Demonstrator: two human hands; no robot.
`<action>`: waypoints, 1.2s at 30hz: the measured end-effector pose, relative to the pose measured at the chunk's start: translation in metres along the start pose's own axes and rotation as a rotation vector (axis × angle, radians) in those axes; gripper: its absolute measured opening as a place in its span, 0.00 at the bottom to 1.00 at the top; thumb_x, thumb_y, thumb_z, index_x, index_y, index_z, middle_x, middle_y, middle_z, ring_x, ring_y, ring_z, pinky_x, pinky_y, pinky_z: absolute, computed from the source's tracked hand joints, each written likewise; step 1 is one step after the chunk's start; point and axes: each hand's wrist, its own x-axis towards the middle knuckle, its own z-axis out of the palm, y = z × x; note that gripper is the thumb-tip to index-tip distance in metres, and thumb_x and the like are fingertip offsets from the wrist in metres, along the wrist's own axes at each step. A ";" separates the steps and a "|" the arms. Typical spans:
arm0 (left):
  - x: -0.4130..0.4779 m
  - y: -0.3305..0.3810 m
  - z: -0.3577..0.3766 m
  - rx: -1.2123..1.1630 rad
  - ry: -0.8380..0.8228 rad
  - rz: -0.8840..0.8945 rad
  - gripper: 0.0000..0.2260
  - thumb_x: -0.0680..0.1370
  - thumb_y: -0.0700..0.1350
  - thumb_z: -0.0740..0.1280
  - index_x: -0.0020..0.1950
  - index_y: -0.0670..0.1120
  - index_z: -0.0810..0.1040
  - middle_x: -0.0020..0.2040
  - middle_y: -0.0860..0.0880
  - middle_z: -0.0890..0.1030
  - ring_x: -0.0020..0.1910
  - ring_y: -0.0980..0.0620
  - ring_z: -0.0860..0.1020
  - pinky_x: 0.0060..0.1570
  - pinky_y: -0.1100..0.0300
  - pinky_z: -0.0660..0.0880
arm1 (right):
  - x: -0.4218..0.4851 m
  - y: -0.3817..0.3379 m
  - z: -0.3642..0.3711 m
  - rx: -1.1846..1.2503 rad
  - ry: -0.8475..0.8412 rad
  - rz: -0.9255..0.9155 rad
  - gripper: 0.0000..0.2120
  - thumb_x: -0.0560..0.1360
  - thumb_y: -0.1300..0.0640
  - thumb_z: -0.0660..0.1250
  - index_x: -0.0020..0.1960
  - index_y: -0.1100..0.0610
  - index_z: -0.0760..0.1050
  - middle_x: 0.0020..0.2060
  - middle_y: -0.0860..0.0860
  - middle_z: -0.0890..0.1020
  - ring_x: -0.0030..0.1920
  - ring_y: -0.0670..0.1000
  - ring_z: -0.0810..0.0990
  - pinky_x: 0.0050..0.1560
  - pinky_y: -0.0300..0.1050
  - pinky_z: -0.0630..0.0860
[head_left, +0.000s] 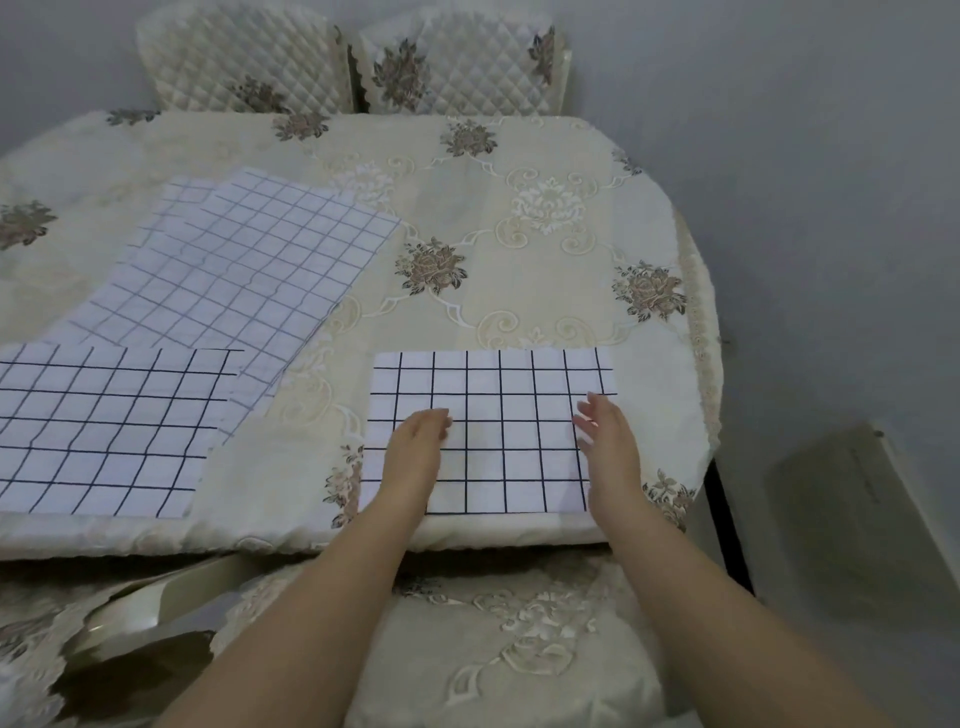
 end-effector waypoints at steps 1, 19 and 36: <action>-0.005 0.010 0.009 -0.137 -0.062 -0.072 0.12 0.81 0.48 0.58 0.54 0.46 0.80 0.57 0.47 0.81 0.60 0.49 0.78 0.61 0.53 0.71 | -0.003 -0.006 0.002 0.088 -0.008 0.032 0.13 0.81 0.51 0.58 0.59 0.55 0.75 0.57 0.50 0.78 0.59 0.50 0.77 0.62 0.47 0.72; -0.120 0.028 0.170 -0.026 -0.668 0.134 0.10 0.79 0.47 0.60 0.49 0.47 0.81 0.52 0.48 0.83 0.54 0.50 0.80 0.56 0.52 0.73 | -0.097 -0.015 -0.153 0.325 0.477 -0.222 0.15 0.82 0.50 0.54 0.46 0.52 0.77 0.46 0.50 0.81 0.47 0.47 0.80 0.43 0.42 0.73; -0.248 -0.047 0.308 0.188 -0.976 0.170 0.11 0.79 0.47 0.59 0.50 0.49 0.80 0.51 0.49 0.83 0.55 0.50 0.80 0.59 0.51 0.74 | -0.187 0.040 -0.346 0.381 0.886 -0.211 0.13 0.81 0.51 0.55 0.49 0.52 0.78 0.49 0.51 0.82 0.56 0.52 0.79 0.60 0.54 0.75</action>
